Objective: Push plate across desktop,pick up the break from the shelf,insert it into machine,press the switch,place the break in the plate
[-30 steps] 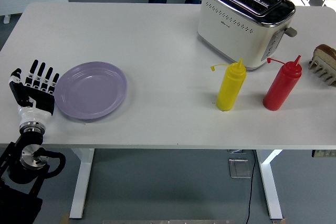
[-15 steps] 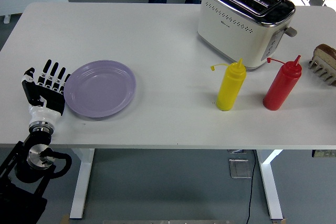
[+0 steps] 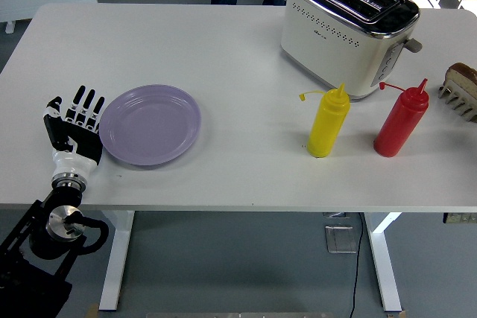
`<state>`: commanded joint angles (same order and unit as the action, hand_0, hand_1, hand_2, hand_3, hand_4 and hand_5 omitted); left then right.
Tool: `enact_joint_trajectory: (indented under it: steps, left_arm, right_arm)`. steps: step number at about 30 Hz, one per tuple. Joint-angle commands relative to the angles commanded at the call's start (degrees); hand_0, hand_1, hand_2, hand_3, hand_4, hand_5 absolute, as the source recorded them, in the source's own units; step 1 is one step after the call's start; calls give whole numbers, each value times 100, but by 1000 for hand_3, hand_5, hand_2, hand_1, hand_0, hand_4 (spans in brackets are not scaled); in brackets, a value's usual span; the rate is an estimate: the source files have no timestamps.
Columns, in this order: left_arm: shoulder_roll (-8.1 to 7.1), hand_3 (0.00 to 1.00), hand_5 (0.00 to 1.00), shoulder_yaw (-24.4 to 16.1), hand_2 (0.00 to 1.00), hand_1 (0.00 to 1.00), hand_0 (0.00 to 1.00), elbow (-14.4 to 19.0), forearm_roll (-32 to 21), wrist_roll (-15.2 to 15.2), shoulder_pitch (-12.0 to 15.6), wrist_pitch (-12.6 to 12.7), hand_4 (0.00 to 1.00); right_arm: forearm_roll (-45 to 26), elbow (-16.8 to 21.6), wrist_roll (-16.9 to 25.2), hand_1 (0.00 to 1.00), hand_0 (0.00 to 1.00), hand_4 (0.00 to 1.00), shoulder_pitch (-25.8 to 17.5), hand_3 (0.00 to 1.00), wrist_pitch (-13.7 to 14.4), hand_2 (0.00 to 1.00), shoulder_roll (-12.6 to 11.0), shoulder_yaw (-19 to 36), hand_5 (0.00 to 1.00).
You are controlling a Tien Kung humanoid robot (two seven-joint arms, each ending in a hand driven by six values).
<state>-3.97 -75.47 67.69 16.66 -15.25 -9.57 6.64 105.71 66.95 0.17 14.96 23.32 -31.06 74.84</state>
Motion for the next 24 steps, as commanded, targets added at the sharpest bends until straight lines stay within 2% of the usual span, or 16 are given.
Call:
enact_joint_trajectory:
  steps: [12,13,18,19,24]
  left_arm:
    - [-23,786,998,534,885,890,883,-263,-141,36,-312,-75,529]
    - [-25,786,998,576,884,890,883,-292,-155,37,-349,-78,531]
    - [-48,786,998,780,884,890,883,-454,-221,52,-523,-102,531]
    - [-51,786,998,806,884,890,884,-476,-231,54,-544,-106,532]
    - [-32,786,998,1038,884,890,884,-604,-356,57,-696,-141,532]
  right_arm:
    - [-39,-291,-30,808,895,693,242,848,-71,834,39,-361,199]
    - [-44,-323,-35,799,872,695,260,849,-65,833,44,-399,203]
    - [-46,-504,-78,799,872,695,365,849,72,833,65,-580,203]
    - [-47,-525,-79,747,794,690,379,824,95,776,65,-604,207]
    - [2,-702,-142,747,794,690,510,824,315,776,77,-781,207]
